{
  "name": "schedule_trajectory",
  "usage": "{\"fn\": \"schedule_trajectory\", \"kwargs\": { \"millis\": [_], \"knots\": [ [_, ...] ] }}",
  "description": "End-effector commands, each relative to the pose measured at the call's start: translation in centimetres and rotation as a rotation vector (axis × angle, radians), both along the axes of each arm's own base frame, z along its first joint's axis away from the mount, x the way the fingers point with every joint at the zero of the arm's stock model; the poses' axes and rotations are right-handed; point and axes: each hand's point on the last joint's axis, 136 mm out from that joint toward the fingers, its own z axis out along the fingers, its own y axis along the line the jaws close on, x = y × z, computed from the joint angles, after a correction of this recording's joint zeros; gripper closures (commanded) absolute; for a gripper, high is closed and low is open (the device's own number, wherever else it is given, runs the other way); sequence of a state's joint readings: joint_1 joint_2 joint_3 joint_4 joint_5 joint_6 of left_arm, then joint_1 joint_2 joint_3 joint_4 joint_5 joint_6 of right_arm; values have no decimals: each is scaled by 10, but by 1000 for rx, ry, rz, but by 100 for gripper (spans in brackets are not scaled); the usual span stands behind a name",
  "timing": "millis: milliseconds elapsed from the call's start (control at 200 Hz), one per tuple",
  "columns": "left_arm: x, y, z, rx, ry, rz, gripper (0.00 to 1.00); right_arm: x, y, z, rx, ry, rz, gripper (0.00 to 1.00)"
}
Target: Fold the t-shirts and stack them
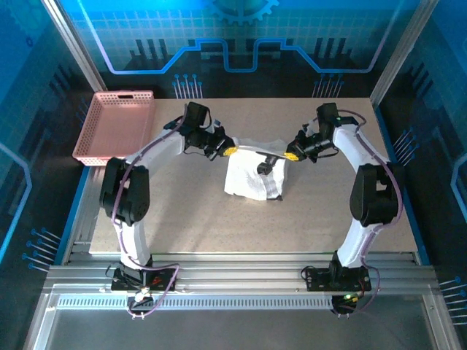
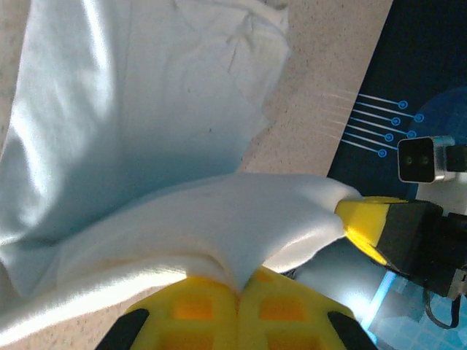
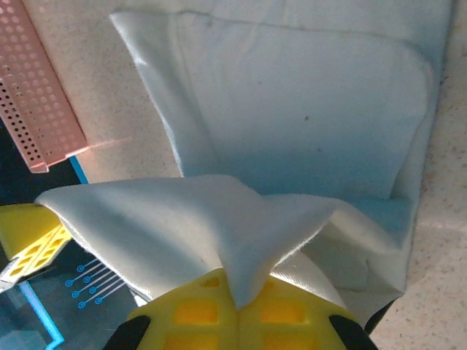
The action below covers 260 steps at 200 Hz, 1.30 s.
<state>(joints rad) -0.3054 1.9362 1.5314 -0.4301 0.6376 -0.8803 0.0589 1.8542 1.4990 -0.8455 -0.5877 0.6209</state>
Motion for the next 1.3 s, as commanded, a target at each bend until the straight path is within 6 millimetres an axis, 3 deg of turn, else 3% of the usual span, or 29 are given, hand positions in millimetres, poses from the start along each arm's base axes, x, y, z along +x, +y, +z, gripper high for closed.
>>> {"fn": "schedule_trajectory", "kwargs": {
  "millis": [0,250,450,520,545,610,660,725,745,780,850,935,990,1055,1135,1180,1281,1296],
  "knots": [
    [20,4,-2,-7,-18,-20,100,9,-11,-8,-5,26,8,95],
    [61,5,-29,1,-7,-21,100,38,-22,-38,-30,71,-10,93],
    [97,0,-56,8,-2,-33,100,70,-27,-64,-35,103,-34,85],
    [114,-3,-60,-10,-9,-25,89,92,-30,-67,-22,86,-53,69],
    [121,-4,-59,-15,-22,-22,79,100,-31,-68,-15,84,-63,60],
    [138,0,-52,-44,-42,10,49,124,-35,-57,2,49,-77,52],
    [152,4,-33,-80,-81,37,38,138,-42,-35,-19,-4,-87,45],
    [165,9,9,-121,-173,58,24,152,-57,4,-60,-99,-117,39],
    [168,11,24,-134,-205,60,11,154,-62,16,-71,-126,-129,38],
    [171,17,51,-150,-257,63,2,154,-70,40,-89,-178,-146,35],
    [168,36,101,-138,-359,73,1,143,-84,89,-136,-276,-169,29],
    [151,65,151,-85,-473,86,1,115,-93,128,-208,-365,-162,23],
    [135,83,175,-30,-549,88,1,91,-96,145,-255,-418,-151,21],
    [113,104,185,64,-614,90,1,58,-101,158,-341,-488,-138,18],
    [86,130,177,188,-645,116,1,14,-115,160,-470,-567,-149,12],
    [69,142,165,257,-661,126,1,-10,-127,158,-555,-614,-177,2],
    [34,183,111,503,-647,203,1,-55,-154,119,-693,-641,-253,0],
    [28,191,102,540,-637,225,1,-60,-156,105,-704,-622,-255,0]
  ]
}}
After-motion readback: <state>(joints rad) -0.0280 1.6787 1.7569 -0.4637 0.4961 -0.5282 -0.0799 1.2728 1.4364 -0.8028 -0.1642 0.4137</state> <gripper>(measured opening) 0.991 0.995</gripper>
